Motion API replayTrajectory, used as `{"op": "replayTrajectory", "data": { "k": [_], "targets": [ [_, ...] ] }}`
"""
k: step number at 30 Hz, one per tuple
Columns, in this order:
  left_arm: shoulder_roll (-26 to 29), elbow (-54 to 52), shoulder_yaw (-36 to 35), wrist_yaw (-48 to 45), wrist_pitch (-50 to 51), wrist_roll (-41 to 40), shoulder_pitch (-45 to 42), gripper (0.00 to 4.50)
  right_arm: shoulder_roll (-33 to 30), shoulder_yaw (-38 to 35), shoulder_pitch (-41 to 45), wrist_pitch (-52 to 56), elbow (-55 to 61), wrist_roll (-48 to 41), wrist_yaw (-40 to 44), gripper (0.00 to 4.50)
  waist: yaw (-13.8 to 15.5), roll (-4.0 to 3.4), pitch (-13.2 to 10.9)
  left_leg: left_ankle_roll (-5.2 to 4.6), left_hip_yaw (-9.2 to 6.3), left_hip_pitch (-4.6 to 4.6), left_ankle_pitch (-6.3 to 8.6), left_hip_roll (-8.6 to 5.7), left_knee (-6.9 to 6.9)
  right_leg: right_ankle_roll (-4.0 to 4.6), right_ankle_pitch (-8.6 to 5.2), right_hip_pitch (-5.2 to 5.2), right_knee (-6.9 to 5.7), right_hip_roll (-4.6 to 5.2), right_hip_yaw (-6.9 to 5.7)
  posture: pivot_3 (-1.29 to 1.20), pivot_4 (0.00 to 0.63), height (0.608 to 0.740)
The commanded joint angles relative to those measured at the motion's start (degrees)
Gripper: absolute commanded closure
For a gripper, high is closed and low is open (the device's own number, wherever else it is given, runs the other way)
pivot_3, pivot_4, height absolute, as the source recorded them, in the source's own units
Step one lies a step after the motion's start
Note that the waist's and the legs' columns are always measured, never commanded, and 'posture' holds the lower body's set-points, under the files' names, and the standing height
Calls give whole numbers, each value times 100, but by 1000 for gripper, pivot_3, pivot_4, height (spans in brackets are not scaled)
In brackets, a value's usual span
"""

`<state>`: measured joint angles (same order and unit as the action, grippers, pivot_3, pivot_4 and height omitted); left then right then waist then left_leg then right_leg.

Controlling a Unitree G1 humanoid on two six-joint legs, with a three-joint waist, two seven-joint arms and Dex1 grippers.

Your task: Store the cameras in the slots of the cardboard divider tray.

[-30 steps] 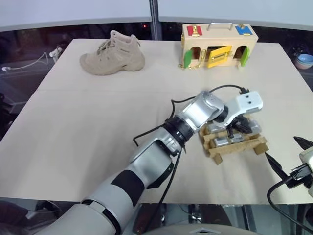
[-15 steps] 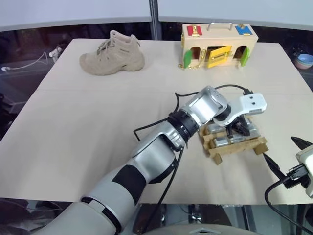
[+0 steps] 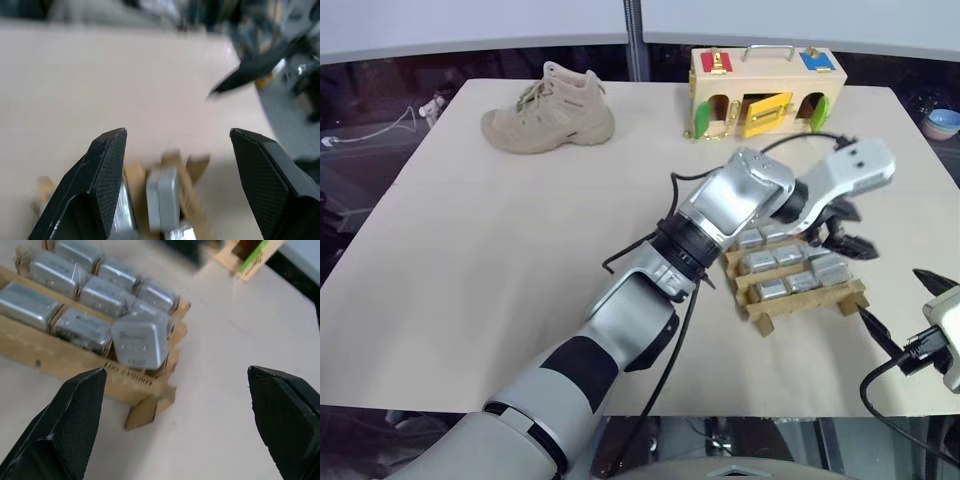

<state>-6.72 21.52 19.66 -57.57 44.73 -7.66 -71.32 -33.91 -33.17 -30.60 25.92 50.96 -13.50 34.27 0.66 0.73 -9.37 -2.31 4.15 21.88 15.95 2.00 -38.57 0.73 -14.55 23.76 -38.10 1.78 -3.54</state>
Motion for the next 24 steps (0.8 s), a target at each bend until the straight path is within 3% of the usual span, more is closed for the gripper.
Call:
{"op": "replayTrajectory", "data": {
  "k": [1,5,7,9,14,18,22,24],
  "targets": [
    [380,-1360,-711,336,-618,-352,1007,1096,-722,59,362,57,-247,50,399,0,-30,-8,5,0,0,-6,0,1,1,0,0,-1,-3,4,9,0,150,740],
    [1091,-2500,-1332,286,-656,-871,2208,1096,-1726,175,1000,118,-875,-186,1117,0,-99,-16,9,4,3,-17,-2,1,4,3,1,-1,-37,-2,45,0,150,740],
    [1793,-3038,-1853,-219,-351,-1494,3001,1096,-2163,488,1606,106,-1381,-330,1449,0,-84,-12,6,14,-13,-28,-8,1,-7,2,1,0,-44,-5,25,0,150,740],
    [2350,-3463,-2250,-540,-203,-2046,3567,230,-2463,782,2113,122,-1782,-492,1747,0,-137,-2,1,14,10,-33,-8,1,-7,3,1,-4,-60,-4,64,0,150,740],
    [3691,-4148,-2670,-1392,-714,-2436,4835,108,-3008,1712,3438,206,-2690,-652,2393,0,-105,17,-9,13,-3,-27,-7,1,-42,2,1,5,-71,5,40,0,150,740],
    [4104,-4393,-2853,-1418,-1022,-2648,5379,108,-3187,2401,4271,316,-3168,-665,2859,0,10,25,-12,6,-8,-18,-2,-2,-54,2,2,2,-69,19,25,0,150,740],
    [4165,-4758,-2901,-1143,-1299,-2666,5862,108,-3320,3060,4895,133,-3636,-454,3414,0,18,24,-12,-2,-6,-14,3,-1,-60,14,9,3,-69,23,26,0,150,740],
    [4168,-4973,-2916,-981,-1336,-2729,6076,0,-3312,3340,5170,114,-3833,-368,3609,537,13,25,-13,-22,-6,-12,15,0,-60,24,14,3,-67,25,24,0,150,740]
  ]
}}
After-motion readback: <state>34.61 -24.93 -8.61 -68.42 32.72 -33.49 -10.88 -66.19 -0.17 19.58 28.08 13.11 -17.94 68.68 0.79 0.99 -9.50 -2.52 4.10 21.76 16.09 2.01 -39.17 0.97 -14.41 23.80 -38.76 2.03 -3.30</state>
